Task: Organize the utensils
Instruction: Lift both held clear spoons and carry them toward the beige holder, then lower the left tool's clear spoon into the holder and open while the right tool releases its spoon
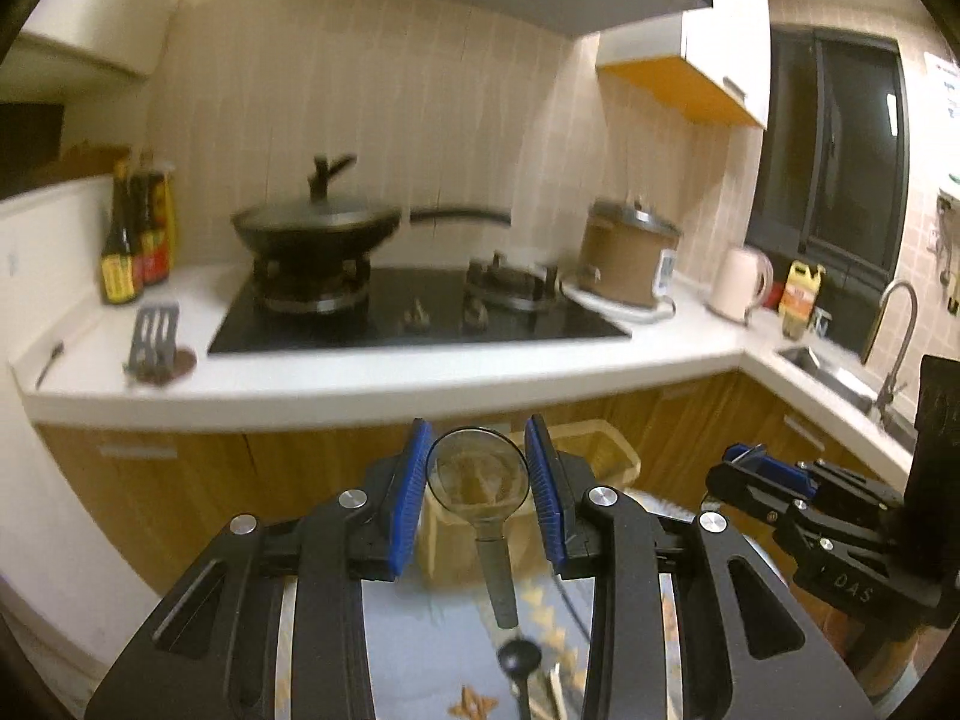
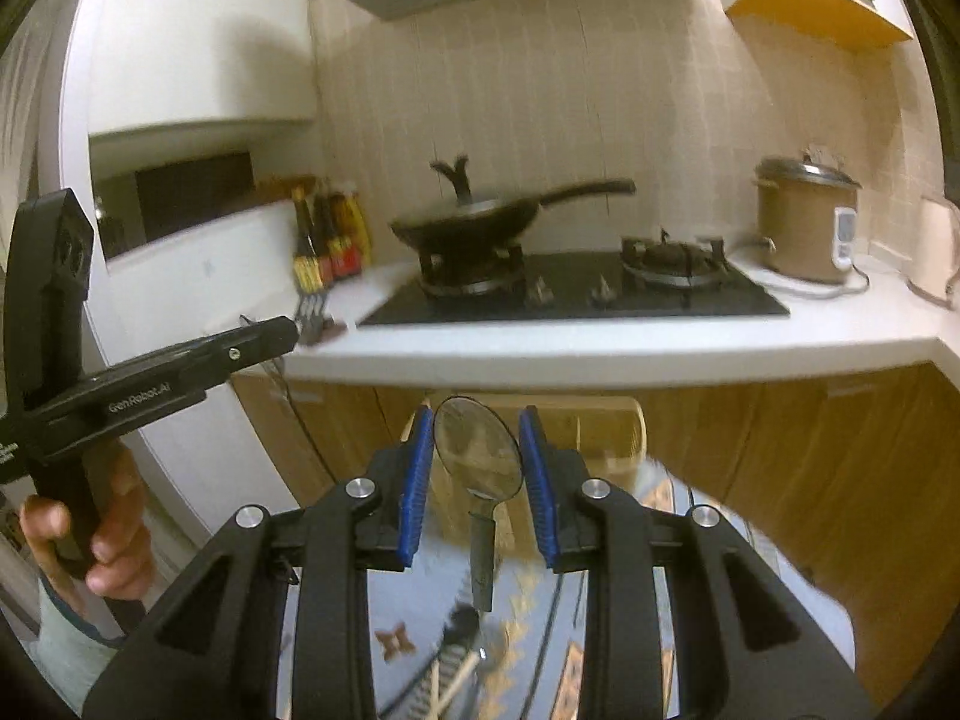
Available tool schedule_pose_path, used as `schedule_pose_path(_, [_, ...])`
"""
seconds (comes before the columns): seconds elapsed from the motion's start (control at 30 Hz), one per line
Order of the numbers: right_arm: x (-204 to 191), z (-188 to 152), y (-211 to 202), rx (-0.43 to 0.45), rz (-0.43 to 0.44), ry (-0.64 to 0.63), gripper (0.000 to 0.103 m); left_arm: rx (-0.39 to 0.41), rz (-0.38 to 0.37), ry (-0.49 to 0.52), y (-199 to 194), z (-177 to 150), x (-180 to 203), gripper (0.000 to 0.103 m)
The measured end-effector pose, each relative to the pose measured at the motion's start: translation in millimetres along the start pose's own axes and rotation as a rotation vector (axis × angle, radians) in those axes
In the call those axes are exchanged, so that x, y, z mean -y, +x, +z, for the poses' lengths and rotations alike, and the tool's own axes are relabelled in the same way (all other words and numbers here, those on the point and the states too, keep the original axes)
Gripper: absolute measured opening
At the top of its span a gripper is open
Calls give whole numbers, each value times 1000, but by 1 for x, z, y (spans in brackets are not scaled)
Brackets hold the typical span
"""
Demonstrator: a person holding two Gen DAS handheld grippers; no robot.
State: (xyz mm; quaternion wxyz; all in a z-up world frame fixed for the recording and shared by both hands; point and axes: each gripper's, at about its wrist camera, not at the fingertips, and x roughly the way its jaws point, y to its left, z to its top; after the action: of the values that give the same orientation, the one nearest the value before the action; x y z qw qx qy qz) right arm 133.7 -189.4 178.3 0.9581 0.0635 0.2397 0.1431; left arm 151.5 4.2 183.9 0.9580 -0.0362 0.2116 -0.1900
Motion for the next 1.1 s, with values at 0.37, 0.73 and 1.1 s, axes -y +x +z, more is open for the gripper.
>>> schedule_pose_path(0.37, [11, 66, 17, 113, -69, -12, 26, 92, -15, 9, 29, 48, 16, 31])
schedule_pose_path(0.73, [65, 63, 57, 82, -191, 29, 26, 38, -46, 5, 101, 32, 25, 31])
schedule_pose_path(1.1, [91, 24, 96, 21, -183, 53, 26, -67, -27, 4, 149, -1, 16, 31])
